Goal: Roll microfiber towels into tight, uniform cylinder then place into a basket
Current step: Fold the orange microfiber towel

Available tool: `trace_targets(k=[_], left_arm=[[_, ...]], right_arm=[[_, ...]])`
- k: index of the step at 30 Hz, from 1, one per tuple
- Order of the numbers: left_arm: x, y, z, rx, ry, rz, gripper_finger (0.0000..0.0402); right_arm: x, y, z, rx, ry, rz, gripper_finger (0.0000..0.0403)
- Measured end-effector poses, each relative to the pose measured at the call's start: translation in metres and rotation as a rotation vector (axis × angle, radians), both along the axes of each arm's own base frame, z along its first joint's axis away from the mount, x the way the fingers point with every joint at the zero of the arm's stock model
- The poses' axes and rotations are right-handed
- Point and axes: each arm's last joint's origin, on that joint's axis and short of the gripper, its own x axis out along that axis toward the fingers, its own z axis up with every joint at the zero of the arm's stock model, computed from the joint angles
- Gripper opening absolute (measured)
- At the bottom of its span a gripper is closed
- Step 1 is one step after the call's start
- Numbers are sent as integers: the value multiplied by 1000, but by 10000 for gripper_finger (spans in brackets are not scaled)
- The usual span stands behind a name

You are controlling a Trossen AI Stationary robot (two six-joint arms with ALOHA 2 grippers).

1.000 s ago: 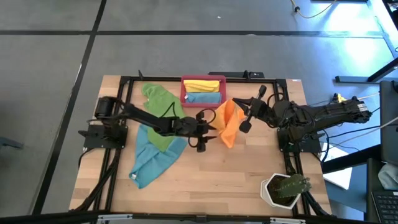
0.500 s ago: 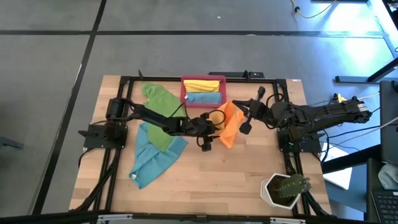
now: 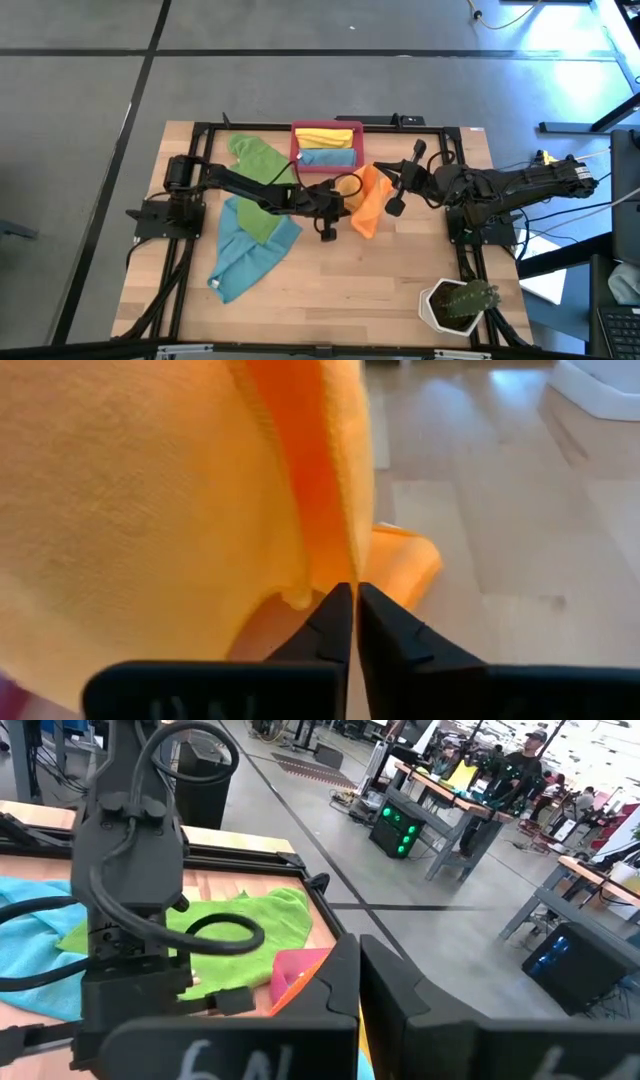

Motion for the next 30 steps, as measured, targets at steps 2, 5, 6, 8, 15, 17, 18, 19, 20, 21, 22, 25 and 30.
trace_targets(k=[2,5,6,8,15,17,18,19,20,21,22,25,30], left_arm=[[0,0,0,-3,1,-3,25],[0,0,0,3,4,8,50],[0,1,-1,12,9,21,59],[0,2,-5,39,27,56,79],[1,5,-23,86,74,126,147],[2,5,-22,84,59,126,161],[3,4,-22,82,52,123,166],[3,4,-22,76,47,115,171],[3,4,-21,70,44,107,174],[3,3,-21,62,42,101,176],[4,3,-21,59,33,101,178],[5,4,-19,41,8,117,179],[8,6,-13,19,-67,184,178]], right_arm=[[0,0,0,2,-2,-1,4],[0,0,0,2,-2,-1,4],[0,0,0,2,-2,-1,4],[0,0,0,2,-3,-1,4],[0,0,0,3,-4,0,4],[0,0,0,3,-4,0,4],[0,0,0,3,-4,0,4],[0,0,0,3,-4,0,4],[0,0,0,3,-4,0,4],[0,0,0,3,-4,1,4],[0,0,0,3,-4,1,4],[0,0,0,3,-3,2,4],[0,0,0,3,-3,3,4]])
